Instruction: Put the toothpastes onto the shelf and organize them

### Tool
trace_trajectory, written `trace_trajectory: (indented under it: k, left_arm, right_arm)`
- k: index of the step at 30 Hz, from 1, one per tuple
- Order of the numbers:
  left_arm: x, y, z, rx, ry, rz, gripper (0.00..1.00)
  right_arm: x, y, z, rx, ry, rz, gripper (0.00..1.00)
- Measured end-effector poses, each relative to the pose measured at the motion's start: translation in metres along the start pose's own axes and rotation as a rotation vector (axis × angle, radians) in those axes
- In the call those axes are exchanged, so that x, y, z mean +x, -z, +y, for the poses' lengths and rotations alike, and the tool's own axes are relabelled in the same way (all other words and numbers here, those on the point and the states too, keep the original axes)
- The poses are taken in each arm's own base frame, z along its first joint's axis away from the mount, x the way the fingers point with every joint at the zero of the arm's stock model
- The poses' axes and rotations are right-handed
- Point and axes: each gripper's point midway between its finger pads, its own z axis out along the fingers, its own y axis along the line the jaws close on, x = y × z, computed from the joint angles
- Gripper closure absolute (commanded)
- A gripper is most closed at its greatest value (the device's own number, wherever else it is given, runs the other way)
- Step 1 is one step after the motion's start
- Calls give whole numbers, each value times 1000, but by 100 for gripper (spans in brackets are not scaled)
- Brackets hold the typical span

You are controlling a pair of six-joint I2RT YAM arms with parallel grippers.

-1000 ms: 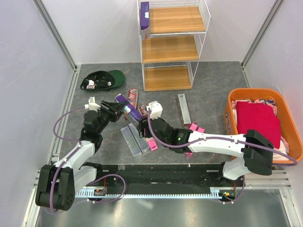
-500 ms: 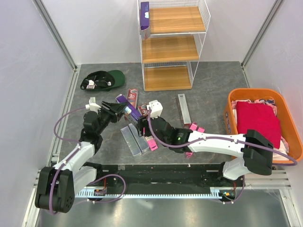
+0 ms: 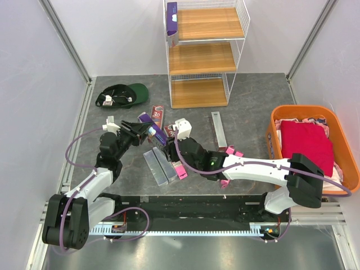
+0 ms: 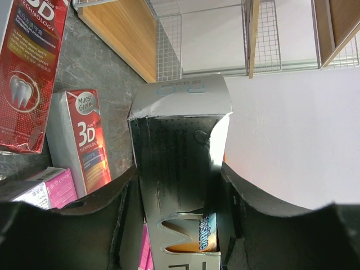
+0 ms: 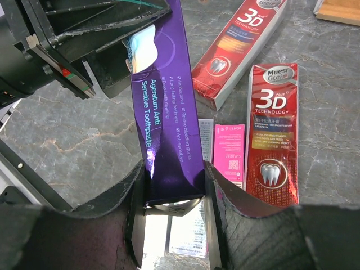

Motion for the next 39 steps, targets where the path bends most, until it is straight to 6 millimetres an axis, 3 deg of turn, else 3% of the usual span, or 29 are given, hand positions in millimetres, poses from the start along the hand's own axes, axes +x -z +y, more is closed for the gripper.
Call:
trace_trajectory:
  k: [5, 9, 16, 21, 30, 37, 39]
  left_arm:
    - [3, 1, -1, 5, -2, 15, 14]
    - [4, -2, -7, -6, -31, 45, 1]
    - [-14, -9, -43, -67, -223, 47, 0]
    - [-34, 2, -61, -120, -364, -25, 0]
    - [-55, 31, -51, -236, -466, -151, 0]
    - [-56, 31, -41, -270, -476, -145, 0]
    - [-54, 29, -37, -276, -472, -131, 0]
  right_arm:
    - [-1, 0, -2, -23, -7, 20, 73]
    - [-1, -1, -8, -38, -27, 46, 73]
    - [-33, 6, -27, -63, -120, 19, 73]
    - [-56, 18, -45, -85, -204, -7, 73]
    - [-102, 54, -51, -181, -319, -72, 73]
    - [-123, 68, -39, -286, -380, -75, 73]
    - [-137, 72, -33, -316, -383, -90, 73]
